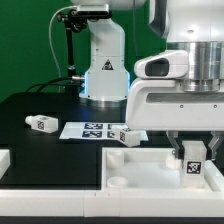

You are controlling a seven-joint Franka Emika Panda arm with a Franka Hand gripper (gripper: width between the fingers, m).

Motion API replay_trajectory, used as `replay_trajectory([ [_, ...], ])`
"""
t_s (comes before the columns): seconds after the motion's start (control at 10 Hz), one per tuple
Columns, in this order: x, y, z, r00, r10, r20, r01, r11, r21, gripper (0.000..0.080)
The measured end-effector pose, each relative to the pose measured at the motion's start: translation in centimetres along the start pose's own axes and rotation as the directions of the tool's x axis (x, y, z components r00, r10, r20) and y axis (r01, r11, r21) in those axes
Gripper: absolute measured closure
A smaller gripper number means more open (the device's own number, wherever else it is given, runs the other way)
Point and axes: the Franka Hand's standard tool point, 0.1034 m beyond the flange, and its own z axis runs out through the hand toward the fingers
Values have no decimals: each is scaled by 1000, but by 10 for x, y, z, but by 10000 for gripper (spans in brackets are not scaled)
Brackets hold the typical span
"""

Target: Assemble one leg

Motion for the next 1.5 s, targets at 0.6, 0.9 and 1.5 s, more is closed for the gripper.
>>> replay_trajectory([
  [0.6,1,1,0,986,169,2,-169,986,9,512],
  [0.9,0,5,0,999,30,-17,-30,999,-31,512],
  [1.5,-5,-8,1,722,692,14,-692,721,16,512],
])
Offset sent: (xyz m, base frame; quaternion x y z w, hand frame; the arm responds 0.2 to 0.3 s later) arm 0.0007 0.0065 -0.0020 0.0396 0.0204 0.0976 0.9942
